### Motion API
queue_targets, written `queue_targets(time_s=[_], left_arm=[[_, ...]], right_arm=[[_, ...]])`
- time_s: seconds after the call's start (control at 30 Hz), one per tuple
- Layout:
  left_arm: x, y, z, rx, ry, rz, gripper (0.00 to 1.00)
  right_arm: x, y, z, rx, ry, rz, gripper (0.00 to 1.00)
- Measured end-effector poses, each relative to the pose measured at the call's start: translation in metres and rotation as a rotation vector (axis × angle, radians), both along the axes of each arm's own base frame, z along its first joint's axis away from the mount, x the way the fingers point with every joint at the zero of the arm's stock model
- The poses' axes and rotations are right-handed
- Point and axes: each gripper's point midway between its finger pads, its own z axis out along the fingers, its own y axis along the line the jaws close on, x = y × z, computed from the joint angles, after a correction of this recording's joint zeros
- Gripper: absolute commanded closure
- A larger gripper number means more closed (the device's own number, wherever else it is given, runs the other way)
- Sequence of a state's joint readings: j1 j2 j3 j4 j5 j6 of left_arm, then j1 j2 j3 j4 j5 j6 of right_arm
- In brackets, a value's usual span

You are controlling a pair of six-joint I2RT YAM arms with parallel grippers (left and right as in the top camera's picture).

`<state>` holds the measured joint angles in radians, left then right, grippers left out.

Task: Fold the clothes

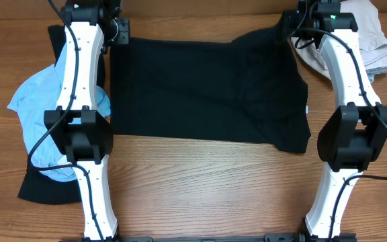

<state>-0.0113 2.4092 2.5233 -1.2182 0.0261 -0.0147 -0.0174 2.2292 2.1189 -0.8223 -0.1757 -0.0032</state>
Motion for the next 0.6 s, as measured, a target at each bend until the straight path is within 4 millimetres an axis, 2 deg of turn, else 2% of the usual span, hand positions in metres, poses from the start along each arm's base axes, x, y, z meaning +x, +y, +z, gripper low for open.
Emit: queue_targets(time_s=[0.1,0.2,0.27,0.37,0.5,0.6], left_arm=[[-0.014,0.000,0.001,0.000,0.053,0.000,0.96],[-0.036,0.000,-0.005,0.002,0.143,0.000,0.96],[-0.049,0.002,-0.009,0.009,0.198,0.003,0.96],[-0.061,0.004,-0.012,0.024,0.249,0.008,0.96],[-0.064,0.007,-0.013,0.039,0.262,0.013,0.96],[-0.066,0.008,-0.021,0.041,0.283,0.013,0.96]], right_arm=[[-0.031,0.000,0.003,0.004,0.103,-0.002,0.96],[-0.064,-0.001,0.014,0.014,0.192,-0.021,0.96],[-0.091,-0.006,0.020,0.031,0.276,-0.067,0.96],[-0.121,-0.022,0.022,0.048,0.377,-0.135,0.96],[-0.138,-0.038,0.006,0.059,0.462,-0.194,0.96],[-0.153,-0.039,-0.021,0.061,0.548,-0.208,0.96]])
